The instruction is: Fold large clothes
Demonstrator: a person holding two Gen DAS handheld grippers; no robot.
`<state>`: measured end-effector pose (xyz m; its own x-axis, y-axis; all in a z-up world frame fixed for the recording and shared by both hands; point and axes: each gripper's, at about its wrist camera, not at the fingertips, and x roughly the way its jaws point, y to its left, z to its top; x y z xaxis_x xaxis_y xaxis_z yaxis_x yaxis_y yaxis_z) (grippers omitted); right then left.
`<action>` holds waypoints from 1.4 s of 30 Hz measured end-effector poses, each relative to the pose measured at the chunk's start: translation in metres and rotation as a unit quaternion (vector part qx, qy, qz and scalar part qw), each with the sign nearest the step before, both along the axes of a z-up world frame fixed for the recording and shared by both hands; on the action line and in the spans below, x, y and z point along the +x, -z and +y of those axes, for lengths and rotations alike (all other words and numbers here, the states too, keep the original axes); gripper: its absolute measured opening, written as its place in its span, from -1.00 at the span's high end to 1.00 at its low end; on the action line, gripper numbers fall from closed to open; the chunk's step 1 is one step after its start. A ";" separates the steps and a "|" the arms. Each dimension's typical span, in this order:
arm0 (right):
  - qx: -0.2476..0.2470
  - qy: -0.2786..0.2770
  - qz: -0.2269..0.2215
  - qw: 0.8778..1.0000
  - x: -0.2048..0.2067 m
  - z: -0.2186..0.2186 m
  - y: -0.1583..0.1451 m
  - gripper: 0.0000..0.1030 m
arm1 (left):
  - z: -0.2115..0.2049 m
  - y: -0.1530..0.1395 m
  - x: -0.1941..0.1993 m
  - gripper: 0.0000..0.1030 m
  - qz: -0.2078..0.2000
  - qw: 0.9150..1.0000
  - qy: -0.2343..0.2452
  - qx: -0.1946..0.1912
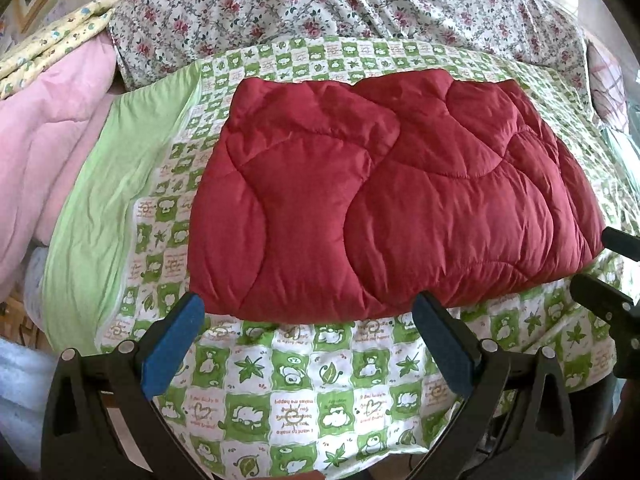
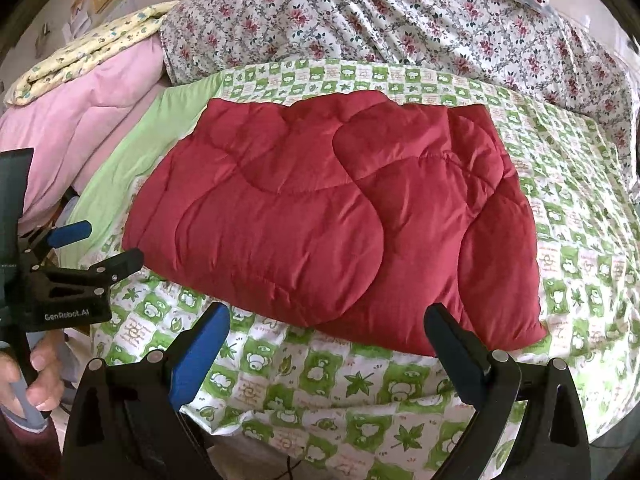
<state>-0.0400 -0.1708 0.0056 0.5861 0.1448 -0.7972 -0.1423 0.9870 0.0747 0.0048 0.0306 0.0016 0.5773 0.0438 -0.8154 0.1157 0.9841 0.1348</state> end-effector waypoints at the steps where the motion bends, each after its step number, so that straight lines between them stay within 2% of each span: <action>1: 0.000 0.000 0.001 1.000 0.001 0.000 0.000 -0.92 | 0.000 0.000 0.001 -1.00 0.000 1.000 0.000 0.000; 42: 0.002 -0.008 -0.002 1.000 0.036 0.006 -0.014 -0.92 | -0.006 -0.008 0.025 -1.00 0.002 1.000 0.005 -0.003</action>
<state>-0.0038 -0.1649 0.0193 0.5865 0.1573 -0.7945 -0.1584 0.9843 0.0779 0.0297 0.0247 0.0098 0.5739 0.0328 -0.8183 0.1258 0.9838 0.1277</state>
